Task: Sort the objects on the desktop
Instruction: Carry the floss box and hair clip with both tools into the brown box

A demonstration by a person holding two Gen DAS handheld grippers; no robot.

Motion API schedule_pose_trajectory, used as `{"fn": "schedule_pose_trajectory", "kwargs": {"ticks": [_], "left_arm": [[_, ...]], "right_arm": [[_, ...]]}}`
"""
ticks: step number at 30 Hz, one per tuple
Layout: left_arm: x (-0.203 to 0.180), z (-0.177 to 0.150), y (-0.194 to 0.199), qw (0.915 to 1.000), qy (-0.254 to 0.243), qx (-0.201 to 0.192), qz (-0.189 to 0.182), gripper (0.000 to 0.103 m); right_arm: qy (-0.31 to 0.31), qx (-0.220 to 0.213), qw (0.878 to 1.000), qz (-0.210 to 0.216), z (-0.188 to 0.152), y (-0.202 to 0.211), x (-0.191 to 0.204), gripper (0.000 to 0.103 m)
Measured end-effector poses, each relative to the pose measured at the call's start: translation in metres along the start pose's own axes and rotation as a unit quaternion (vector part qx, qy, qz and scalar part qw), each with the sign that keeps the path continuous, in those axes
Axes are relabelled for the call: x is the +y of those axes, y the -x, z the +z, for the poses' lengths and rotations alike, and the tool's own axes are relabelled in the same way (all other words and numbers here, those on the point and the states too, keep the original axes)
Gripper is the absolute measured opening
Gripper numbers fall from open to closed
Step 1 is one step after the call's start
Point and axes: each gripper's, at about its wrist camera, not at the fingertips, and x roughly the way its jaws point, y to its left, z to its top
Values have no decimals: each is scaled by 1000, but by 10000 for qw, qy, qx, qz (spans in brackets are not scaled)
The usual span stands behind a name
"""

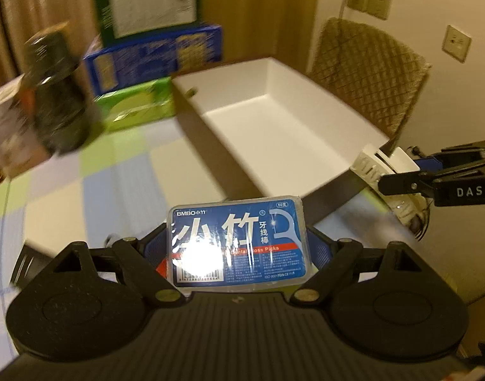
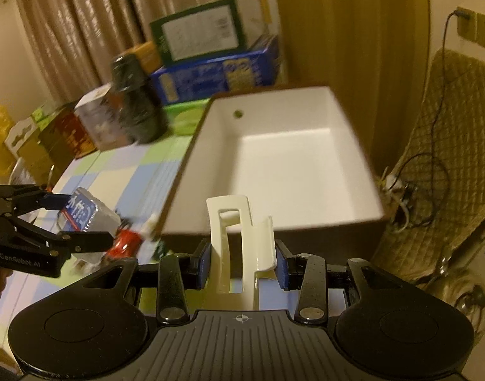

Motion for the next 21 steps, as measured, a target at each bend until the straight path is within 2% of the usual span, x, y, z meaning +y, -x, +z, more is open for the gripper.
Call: {"fn": "schedule_pose_trajectory", "kwargs": {"ticks": [9, 13, 21], "left_arm": [[-34, 59, -50, 9985, -435, -129, -309, 85], [-36, 81, -78, 9969, -678, -89, -396, 85], [-38, 102, -134, 9940, -932, 388, -431, 85]], "right_arm": [[95, -88, 9999, -28, 42, -26, -36, 38], [176, 1, 9998, 8, 56, -43, -49, 38], [415, 569, 9975, 31, 70, -89, -67, 38]]}}
